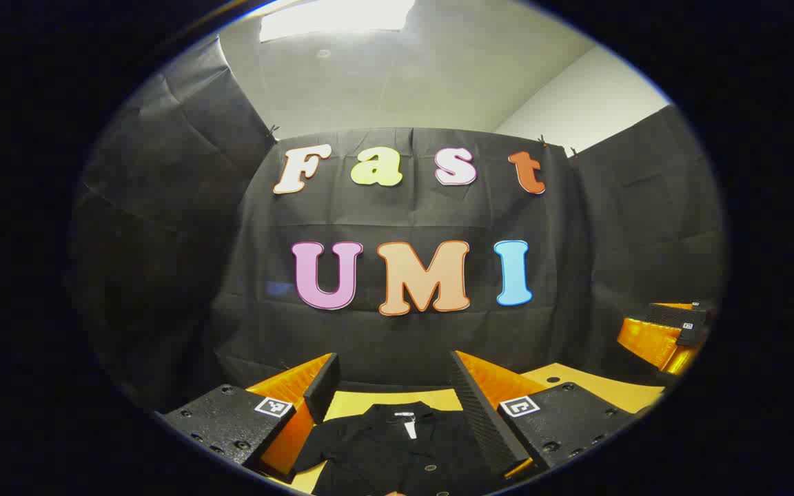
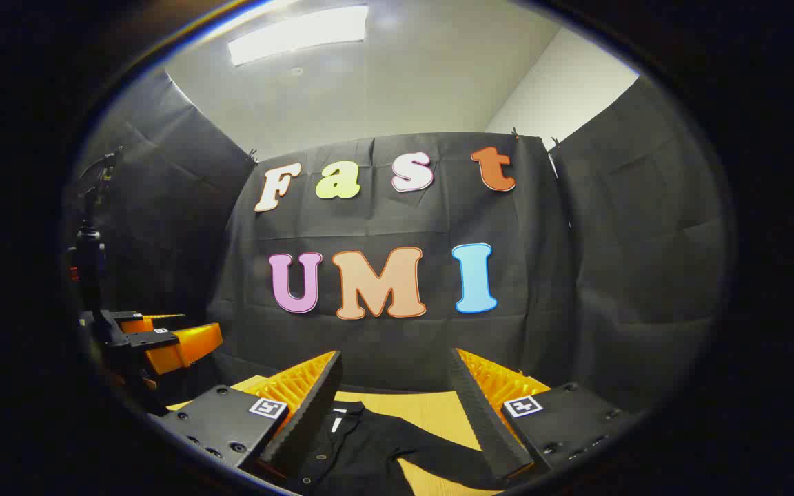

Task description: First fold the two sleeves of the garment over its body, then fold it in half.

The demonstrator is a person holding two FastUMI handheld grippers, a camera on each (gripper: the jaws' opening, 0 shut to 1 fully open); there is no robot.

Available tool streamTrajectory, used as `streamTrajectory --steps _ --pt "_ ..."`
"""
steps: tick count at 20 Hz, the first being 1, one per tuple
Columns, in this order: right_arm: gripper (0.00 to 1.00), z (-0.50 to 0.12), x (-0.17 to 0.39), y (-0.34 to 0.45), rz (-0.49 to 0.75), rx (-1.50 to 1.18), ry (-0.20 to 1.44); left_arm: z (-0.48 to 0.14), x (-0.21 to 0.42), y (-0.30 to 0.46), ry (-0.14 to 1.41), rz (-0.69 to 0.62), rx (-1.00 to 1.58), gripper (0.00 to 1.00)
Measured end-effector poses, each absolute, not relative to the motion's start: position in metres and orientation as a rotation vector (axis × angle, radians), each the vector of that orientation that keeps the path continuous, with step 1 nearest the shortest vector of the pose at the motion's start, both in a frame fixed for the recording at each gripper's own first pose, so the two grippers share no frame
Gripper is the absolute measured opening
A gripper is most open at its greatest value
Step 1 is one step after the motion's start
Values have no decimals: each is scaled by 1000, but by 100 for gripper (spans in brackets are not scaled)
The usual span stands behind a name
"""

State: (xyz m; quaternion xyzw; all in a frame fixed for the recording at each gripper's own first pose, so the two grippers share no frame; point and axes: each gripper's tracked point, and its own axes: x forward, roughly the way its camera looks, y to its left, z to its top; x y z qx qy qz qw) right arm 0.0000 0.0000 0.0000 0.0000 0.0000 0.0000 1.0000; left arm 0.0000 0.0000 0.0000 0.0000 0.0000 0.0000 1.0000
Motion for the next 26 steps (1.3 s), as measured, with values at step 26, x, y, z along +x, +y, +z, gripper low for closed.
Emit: streamTrajectory --steps 26 --pt "98 -5 29 30 111 -31 5 -2 -15 65 -9 165 53 93"
